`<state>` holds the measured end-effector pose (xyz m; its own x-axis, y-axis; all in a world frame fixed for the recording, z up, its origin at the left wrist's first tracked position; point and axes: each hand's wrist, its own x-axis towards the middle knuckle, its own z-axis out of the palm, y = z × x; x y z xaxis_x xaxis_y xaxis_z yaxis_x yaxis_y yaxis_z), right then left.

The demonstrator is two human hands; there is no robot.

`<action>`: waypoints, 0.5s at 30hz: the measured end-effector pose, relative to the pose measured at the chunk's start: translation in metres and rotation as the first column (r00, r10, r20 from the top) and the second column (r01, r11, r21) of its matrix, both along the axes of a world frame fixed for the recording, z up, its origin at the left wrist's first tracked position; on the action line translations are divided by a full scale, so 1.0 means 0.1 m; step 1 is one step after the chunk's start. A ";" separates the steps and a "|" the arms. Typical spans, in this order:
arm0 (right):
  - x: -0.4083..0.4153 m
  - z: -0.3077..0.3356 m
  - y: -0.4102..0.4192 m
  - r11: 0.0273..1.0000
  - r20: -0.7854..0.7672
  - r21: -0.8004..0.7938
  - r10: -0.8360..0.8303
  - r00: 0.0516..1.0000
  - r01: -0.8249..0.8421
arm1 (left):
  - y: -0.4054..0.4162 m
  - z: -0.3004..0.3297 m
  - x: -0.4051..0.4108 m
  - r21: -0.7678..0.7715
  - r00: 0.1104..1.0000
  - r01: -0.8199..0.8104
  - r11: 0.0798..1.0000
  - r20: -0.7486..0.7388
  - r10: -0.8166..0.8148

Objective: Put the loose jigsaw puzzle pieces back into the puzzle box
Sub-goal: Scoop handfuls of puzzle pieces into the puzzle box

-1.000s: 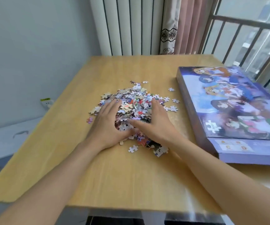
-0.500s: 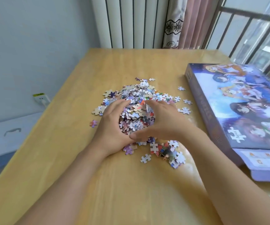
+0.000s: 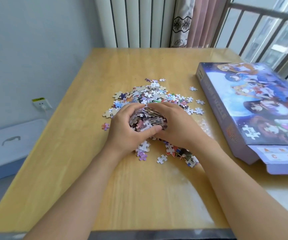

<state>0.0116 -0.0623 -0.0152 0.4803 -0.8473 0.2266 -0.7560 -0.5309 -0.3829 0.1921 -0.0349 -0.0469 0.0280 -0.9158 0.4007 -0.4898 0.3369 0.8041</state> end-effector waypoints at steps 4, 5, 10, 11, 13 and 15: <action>-0.01 -0.03 0.03 0.998 -0.027 -0.052 -0.022 0.999 0.020 | 0.02 0.01 0.00 0.003 0.997 0.080 0.997 0.001 -0.080; -0.01 -0.03 0.03 0.998 -0.023 -0.052 -0.024 0.999 0.023 | 0.02 0.01 0.01 0.006 0.996 0.093 0.996 0.001 -0.093; -0.04 -0.05 0.04 0.995 0.041 -0.100 -0.025 0.999 0.029 | 0.01 0.01 0.04 0.018 0.994 0.113 0.993 -0.007 -0.112; -0.04 -0.06 0.05 0.995 0.060 -0.098 -0.023 0.998 0.029 | 0.01 0.01 0.04 0.015 0.994 0.110 0.994 -0.017 -0.110; -0.05 -0.06 0.04 0.996 0.145 -0.081 -0.036 0.989 0.048 | 0.02 0.00 0.05 0.014 0.994 0.102 0.995 -0.034 -0.102; -0.06 -0.06 0.02 0.994 0.240 -0.069 -0.066 0.969 0.085 | 0.02 -0.01 0.05 0.013 0.995 0.092 0.996 -0.037 -0.091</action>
<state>0.0057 -0.0602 -0.0216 0.3403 -0.8541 0.3932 -0.6880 -0.5112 -0.5151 0.1972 -0.0325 -0.0479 -0.0421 -0.9210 0.3874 -0.4282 0.3669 0.8258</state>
